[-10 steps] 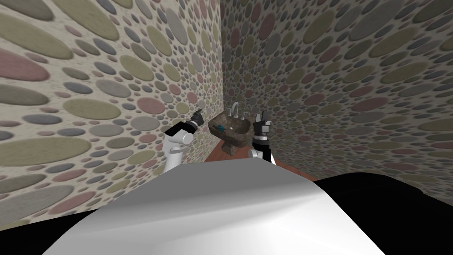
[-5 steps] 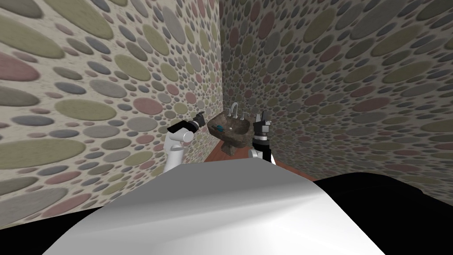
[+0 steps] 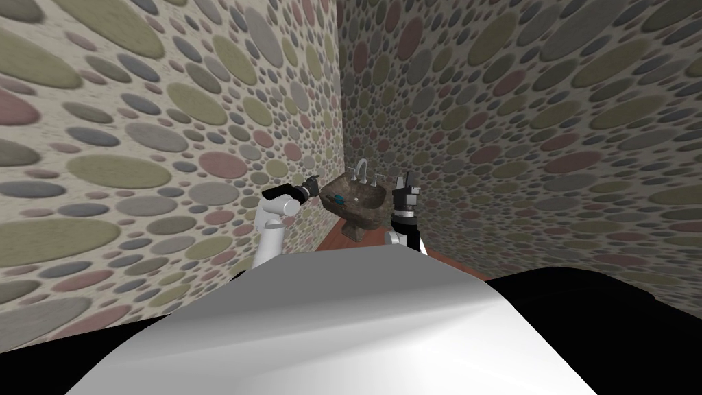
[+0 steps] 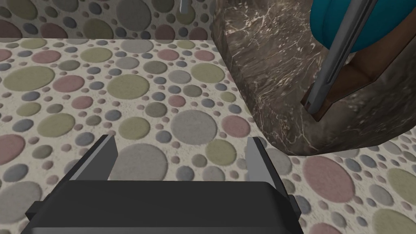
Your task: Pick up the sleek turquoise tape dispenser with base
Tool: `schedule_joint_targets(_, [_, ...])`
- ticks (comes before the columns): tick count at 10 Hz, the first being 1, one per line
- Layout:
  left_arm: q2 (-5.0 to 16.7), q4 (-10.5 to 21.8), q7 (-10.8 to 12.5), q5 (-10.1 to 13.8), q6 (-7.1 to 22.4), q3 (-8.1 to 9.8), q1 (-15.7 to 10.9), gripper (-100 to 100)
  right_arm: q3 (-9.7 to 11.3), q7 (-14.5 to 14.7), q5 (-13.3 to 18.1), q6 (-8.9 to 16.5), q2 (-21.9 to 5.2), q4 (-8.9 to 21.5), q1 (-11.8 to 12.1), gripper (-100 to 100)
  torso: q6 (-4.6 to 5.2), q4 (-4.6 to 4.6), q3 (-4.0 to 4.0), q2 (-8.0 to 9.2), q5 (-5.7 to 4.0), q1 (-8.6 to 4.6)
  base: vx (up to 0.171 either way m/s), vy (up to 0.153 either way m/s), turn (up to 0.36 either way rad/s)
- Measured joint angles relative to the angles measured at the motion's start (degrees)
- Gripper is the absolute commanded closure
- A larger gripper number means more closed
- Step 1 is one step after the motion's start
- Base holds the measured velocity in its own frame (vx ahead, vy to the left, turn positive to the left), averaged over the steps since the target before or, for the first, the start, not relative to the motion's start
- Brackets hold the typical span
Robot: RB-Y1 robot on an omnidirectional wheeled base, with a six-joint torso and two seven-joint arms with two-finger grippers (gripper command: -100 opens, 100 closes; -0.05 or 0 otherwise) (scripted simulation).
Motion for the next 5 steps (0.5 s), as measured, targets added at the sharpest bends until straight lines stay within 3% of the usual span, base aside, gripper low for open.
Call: schedule_joint_targets(5, [1.2,1.8,-0.3,1.7,7.5,0.16,-2.2,-100,0.0,0.0,0.0,0.0,0.0,0.0,0.0,0,0.01,0.00,0.00,0.00,0.00,-0.02,0.015,-0.033,-0.021])
